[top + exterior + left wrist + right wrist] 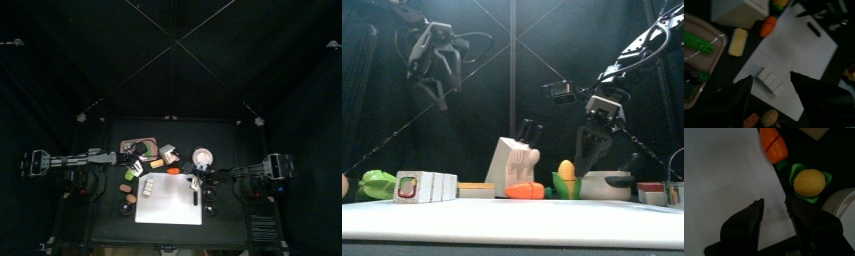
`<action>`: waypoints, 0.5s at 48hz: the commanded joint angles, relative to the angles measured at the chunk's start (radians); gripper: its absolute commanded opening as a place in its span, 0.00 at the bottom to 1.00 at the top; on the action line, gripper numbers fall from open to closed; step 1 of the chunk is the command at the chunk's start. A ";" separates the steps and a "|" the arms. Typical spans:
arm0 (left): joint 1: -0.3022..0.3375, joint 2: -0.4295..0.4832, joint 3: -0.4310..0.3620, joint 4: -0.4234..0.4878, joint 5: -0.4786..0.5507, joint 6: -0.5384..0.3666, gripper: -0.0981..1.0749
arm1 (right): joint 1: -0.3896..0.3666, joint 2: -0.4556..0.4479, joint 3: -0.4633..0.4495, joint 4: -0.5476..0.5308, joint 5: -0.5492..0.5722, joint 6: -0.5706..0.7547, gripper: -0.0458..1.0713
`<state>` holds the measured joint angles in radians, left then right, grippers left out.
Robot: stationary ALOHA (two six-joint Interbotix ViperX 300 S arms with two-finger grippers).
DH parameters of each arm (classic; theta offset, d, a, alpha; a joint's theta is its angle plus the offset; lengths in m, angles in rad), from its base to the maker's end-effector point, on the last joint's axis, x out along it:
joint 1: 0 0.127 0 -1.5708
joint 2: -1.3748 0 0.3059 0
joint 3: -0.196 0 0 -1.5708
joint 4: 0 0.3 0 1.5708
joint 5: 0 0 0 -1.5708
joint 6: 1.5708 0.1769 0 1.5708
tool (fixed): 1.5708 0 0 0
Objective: Move white sushi into middle of board
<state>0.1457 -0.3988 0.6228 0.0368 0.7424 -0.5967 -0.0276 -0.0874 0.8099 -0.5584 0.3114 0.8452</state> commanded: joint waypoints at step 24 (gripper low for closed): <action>-0.296 0.252 0.026 0.445 0.032 -0.785 0.90 | 0.000 -0.006 -0.017 0.002 -0.003 0.002 0.74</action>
<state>-0.1411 -0.1948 0.6796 0.4755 0.7777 -1.3714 -0.0276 -0.0813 0.8099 -0.5584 0.3114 0.8452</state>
